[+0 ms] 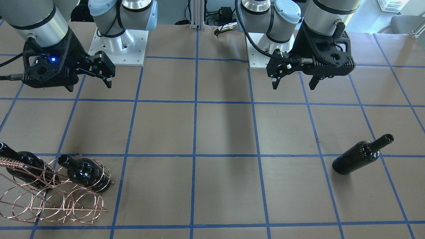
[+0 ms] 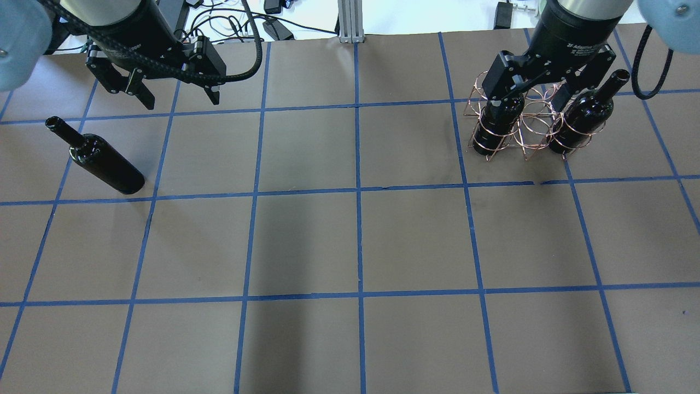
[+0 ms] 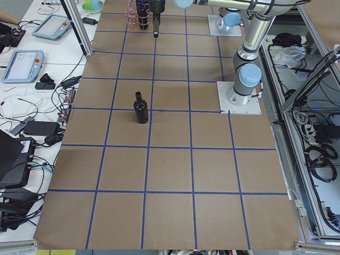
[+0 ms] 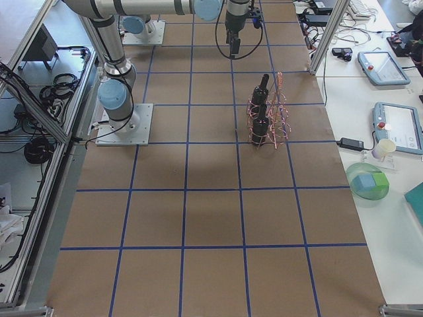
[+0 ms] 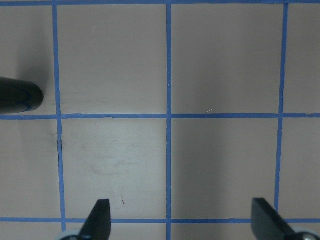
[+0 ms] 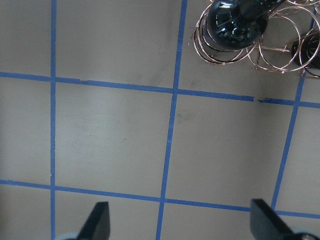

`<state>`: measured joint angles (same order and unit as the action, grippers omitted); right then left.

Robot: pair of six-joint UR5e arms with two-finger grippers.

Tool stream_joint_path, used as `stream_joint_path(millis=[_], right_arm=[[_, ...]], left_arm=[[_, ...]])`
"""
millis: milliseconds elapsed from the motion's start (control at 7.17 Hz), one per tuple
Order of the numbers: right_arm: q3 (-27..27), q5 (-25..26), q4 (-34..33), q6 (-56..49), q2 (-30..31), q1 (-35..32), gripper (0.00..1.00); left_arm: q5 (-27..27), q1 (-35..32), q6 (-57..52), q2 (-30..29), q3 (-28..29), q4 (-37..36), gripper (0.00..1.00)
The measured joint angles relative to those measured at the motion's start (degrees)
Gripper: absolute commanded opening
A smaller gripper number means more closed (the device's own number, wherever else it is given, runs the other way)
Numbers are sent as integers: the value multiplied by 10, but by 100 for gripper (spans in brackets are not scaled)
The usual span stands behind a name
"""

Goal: Place wine into wine basket
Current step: 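Move the left gripper down over the neck of the lying dark bottle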

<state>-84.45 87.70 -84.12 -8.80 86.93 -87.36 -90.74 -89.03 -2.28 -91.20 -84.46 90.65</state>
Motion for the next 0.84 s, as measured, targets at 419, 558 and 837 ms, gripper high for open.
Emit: stream_joint_path(millis=[419,558,837], right_arm=[[0,-1,0,0,0,0,100],[0,-2,0,1,0,0,100],[0,-1,0,1,0,0,100]], left_arm=[[5,154,-188,4,0,-1,99],[9,217,-241,-6,-2,-8,99],[18,286,-289,-45,-9,-68,98]])
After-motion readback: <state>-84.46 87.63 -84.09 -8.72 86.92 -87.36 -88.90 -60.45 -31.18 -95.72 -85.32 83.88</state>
